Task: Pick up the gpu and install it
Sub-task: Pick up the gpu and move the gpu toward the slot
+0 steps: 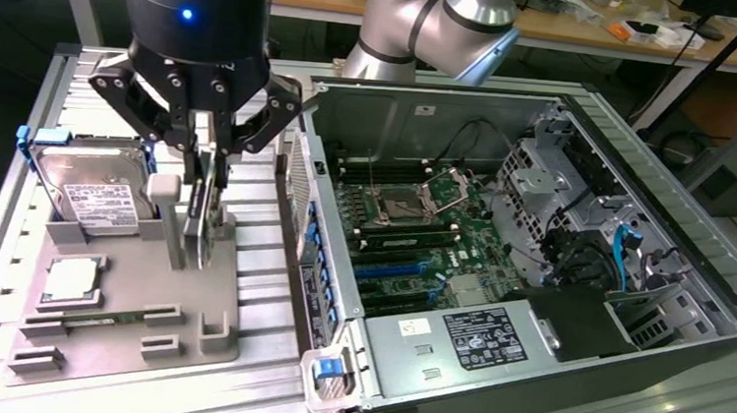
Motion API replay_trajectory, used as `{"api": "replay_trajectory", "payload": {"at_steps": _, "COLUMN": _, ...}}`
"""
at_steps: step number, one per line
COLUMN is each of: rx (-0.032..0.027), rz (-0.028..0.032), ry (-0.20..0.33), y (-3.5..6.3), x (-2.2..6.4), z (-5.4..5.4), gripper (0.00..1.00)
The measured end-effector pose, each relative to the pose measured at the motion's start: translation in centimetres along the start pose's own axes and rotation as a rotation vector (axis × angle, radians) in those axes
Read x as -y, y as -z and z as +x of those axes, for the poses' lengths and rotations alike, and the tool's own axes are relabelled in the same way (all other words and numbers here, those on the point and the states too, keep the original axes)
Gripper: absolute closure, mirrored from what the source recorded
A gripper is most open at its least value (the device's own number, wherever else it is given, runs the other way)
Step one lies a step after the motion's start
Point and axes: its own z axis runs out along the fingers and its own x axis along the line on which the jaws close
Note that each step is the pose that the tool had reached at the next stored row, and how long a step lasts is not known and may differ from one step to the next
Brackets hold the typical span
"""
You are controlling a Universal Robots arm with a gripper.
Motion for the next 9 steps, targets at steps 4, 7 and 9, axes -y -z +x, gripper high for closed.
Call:
{"api": "replay_trajectory", "payload": {"at_steps": 4, "rx": 0.0002, "rz": 0.0009, "ry": -0.001, "y": 0.30, "x": 0.01, "z": 0.00, "gripper": 0.73}}
{"api": "replay_trajectory", "payload": {"at_steps": 7, "rx": 0.0002, "rz": 0.0016, "ry": -0.002, "y": 0.57, "x": 0.01, "z": 0.01, "gripper": 0.73}}
{"api": "replay_trajectory", "payload": {"at_steps": 9, "rx": 0.0002, "rz": 0.0021, "ry": -0.002, "y": 0.73, "x": 0.01, "z": 0.00, "gripper": 0.73}}
